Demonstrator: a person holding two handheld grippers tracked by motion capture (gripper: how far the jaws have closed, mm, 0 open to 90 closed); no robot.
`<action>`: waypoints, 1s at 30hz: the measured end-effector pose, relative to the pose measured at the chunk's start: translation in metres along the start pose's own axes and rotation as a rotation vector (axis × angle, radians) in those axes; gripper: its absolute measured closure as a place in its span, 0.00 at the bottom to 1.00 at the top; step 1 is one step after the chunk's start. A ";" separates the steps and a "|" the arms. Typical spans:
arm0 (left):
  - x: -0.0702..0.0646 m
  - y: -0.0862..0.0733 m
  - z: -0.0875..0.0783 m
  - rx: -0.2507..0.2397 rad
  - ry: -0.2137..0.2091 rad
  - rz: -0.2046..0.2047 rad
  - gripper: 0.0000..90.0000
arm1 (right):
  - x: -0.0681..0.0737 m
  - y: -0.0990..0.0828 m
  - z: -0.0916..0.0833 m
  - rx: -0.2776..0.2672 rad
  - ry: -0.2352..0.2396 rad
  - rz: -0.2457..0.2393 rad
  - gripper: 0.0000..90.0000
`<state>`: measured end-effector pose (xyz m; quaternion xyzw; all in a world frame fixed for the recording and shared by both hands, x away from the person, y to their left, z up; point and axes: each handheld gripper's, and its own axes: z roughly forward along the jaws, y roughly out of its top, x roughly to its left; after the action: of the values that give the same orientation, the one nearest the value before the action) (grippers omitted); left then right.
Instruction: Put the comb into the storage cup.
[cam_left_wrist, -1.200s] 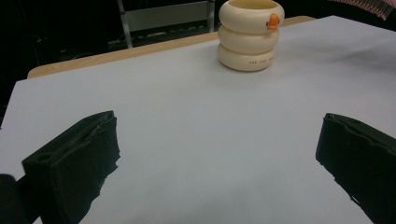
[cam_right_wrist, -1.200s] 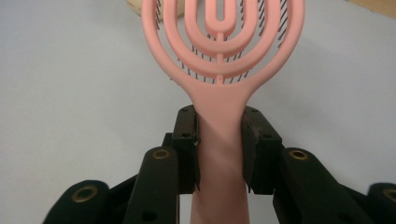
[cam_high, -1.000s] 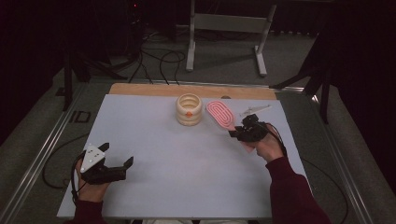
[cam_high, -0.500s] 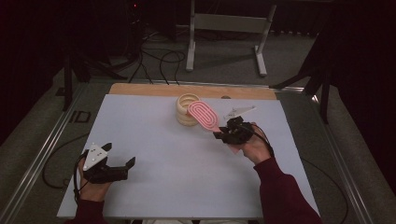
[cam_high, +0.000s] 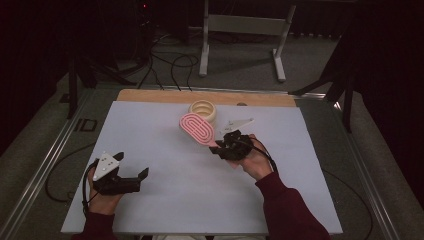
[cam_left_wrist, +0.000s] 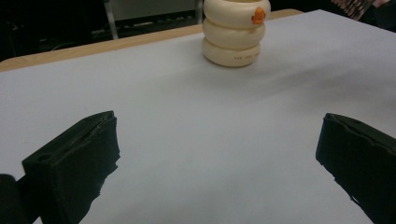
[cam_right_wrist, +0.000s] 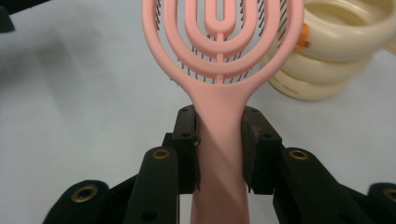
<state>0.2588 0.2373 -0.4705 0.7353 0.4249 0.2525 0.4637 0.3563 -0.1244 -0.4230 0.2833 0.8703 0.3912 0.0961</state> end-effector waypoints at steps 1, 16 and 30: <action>0.000 0.000 0.000 0.000 -0.004 -0.003 0.00 | 0.006 0.003 0.006 -0.002 0.014 -0.010 0.78; -0.002 0.008 0.006 0.016 -0.085 -0.060 0.00 | 0.035 0.013 0.034 -0.003 0.065 -0.054 0.78; -0.009 0.014 0.015 0.048 -0.114 -0.101 0.00 | 0.056 0.018 0.051 -0.023 0.096 -0.092 0.78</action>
<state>0.2709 0.2203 -0.4646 0.7370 0.4403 0.1764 0.4814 0.3382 -0.0511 -0.4409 0.2227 0.8815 0.4094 0.0756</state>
